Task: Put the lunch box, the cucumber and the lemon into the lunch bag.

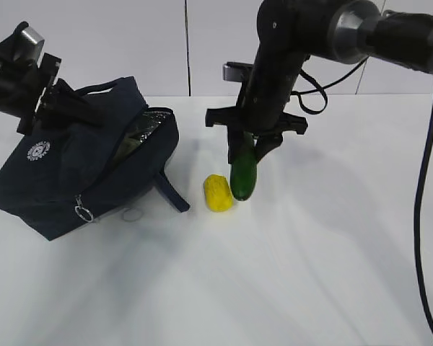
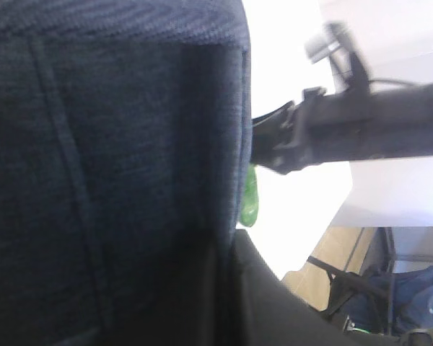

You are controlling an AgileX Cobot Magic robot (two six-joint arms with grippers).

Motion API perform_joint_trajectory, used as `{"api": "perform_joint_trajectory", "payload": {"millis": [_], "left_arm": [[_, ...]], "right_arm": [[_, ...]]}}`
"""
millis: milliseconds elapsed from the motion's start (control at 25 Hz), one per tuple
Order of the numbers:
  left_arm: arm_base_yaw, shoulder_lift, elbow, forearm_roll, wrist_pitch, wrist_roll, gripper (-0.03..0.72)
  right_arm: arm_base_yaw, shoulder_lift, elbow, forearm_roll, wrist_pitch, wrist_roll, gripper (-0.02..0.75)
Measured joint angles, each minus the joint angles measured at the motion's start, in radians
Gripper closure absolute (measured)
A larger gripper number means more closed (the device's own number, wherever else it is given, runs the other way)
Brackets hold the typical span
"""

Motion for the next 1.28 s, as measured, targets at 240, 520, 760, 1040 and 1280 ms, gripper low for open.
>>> {"api": "perform_joint_trajectory", "payload": {"millis": [240,520,760,1040,1280], "left_arm": [[0.000,0.000,0.000,0.015,-0.002,-0.014,0.697],[0.000,0.000,0.000,-0.081,-0.001,-0.016,0.697],[0.000,0.000,0.000,-0.085,-0.001,-0.016,0.697],[0.000,0.000,0.000,-0.089,-0.001,-0.016,0.697],[0.000,0.000,0.000,-0.105,-0.001,-0.016,0.697]], "right_arm": [[0.000,0.000,-0.112,0.268,-0.004,-0.094,0.425],[0.000,0.047,-0.119,0.616,-0.017,-0.246,0.426],[0.002,0.126,-0.120,0.792,-0.036,-0.337,0.426],[0.002,0.151,-0.120,0.871,-0.216,-0.364,0.426],[0.010,0.151,-0.120,0.918,-0.274,-0.397,0.426]]}}
